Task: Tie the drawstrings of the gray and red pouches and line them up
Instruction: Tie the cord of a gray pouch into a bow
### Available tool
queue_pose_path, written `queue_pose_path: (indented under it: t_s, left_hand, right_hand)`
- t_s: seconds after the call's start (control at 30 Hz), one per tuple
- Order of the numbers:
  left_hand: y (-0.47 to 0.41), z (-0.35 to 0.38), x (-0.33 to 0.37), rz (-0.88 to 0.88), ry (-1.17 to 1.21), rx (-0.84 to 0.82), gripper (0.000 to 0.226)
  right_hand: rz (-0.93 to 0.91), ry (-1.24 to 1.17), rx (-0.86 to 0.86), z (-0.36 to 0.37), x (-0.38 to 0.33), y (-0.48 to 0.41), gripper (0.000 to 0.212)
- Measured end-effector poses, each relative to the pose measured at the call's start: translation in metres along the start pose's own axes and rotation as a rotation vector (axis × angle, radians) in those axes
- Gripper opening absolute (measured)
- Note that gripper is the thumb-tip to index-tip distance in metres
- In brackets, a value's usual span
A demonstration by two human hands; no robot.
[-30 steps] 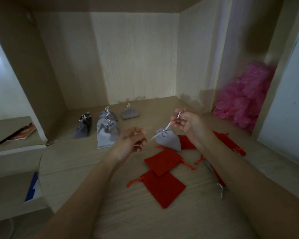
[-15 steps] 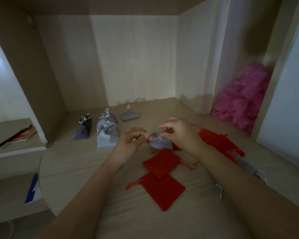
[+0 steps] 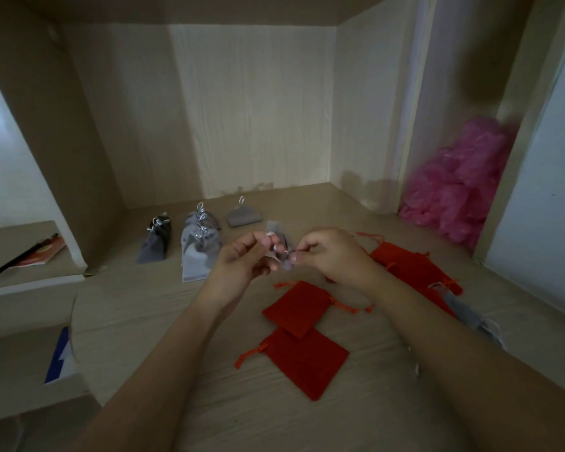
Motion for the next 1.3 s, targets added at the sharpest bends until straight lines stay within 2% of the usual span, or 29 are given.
queue_pose_path:
  t_s: [0.1,0.17,0.2,0.27,0.33,0.5,0.6,0.73,0.8,0.87,0.97,1.07,1.13,1.3]
  left_hand:
    - [0.0,0.001,0.0,0.028,-0.058,0.027,0.019]
    - [0.0,0.002,-0.002,0.039,-0.088,0.034,0.024]
    - [0.0,0.002,-0.003,0.044,-0.094,0.038,0.025]
    - [0.0,0.001,-0.001,0.064,-0.102,0.04,0.026]
    - [-0.001,-0.001,0.0,0.108,-0.123,0.047,0.023]
    - [0.002,0.001,0.001,0.146,-0.117,0.069,0.014]
    - [0.001,-0.001,0.002,0.151,-0.142,0.07,0.018]
    - [0.003,0.001,0.001,0.119,-0.16,0.011,0.026]
    - [0.004,0.002,0.002,0.097,-0.107,-0.032,0.019]
    - [0.005,0.002,0.004,0.088,-0.09,-0.038,0.008]
    - [0.005,0.0,0.005,0.101,-0.116,0.025,0.021]
    - [0.003,-0.001,0.005,0.134,-0.121,0.07,0.013]
    - [0.001,-0.003,0.003,0.135,-0.112,0.076,0.019]
    - [-0.002,-0.005,-0.001,0.105,-0.043,0.092,0.032]
  right_hand:
    - [0.221,-0.401,-0.146,-0.006,-0.003,0.001,0.029]
    - [0.341,-0.584,-0.208,-0.007,-0.004,0.003,0.019]
    - [0.373,-0.656,-0.239,-0.007,-0.006,0.005,0.012]
    - [0.384,-0.746,-0.267,-0.006,-0.008,0.007,0.013]
    - [0.338,-0.745,-0.248,-0.008,-0.012,0.008,0.016]
    - [0.208,-0.647,-0.163,-0.013,-0.021,0.007,0.005]
    - [0.172,-0.656,-0.174,-0.01,-0.021,0.008,0.012]
    - [0.157,-0.618,-0.045,-0.008,-0.027,0.008,0.007]
    - [0.13,-0.612,-0.007,-0.008,-0.03,0.008,0.003]
    - [0.062,-0.562,0.008,-0.008,-0.033,0.008,0.011]
    - [-0.051,-0.417,0.014,-0.007,-0.035,0.007,0.02]
    - [-0.089,-0.362,-0.008,-0.007,-0.039,0.007,0.017]
    - [-0.108,-0.354,-0.01,-0.008,-0.041,0.007,0.02]
    - [-0.042,-0.416,0.033,-0.006,-0.04,0.007,0.02]
Point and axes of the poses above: each hand's wrist, its own y-axis away from the middle knuckle, its own z-axis out of the palm, x = y × z, the point moved 1 cm from there along -y, towards the middle knuckle, and after that the axes turned 11 degrees about x, right-handed, at the moved point
